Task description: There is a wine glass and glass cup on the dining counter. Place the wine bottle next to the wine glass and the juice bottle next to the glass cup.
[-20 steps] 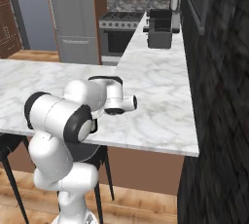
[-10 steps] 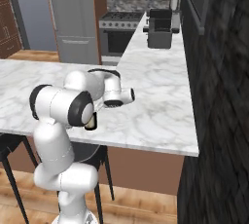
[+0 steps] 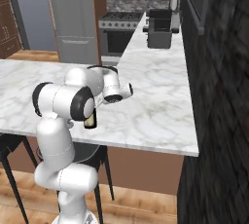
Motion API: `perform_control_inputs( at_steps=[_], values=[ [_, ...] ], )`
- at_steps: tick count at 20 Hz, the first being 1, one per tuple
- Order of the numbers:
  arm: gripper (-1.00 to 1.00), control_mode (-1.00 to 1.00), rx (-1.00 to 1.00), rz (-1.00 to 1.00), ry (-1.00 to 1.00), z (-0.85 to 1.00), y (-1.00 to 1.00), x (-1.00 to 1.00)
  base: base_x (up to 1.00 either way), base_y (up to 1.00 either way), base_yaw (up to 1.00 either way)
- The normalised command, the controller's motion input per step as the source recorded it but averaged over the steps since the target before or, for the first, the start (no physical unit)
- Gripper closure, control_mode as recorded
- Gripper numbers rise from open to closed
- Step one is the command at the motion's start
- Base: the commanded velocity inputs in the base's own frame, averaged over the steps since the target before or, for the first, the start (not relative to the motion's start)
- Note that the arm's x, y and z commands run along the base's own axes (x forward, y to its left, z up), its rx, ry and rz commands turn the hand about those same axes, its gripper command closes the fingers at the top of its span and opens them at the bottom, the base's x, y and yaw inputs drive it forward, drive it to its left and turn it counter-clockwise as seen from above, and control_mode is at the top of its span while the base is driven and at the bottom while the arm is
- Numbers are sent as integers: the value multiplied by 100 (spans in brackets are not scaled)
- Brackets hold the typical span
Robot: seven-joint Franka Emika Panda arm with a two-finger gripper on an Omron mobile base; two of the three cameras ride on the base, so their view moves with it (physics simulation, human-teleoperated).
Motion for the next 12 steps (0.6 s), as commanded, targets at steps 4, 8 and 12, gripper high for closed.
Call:
perform_control_inputs(
  at_steps=[4,8,12],
  values=[
    [100,-100,0,4,-4,-20,15,0,0,0,0],
    [100,-100,0,5,-7,-4,23,0,0,0,0],
    [100,-100,0,8,-11,-21,12,0,0,0,0]
  ],
)
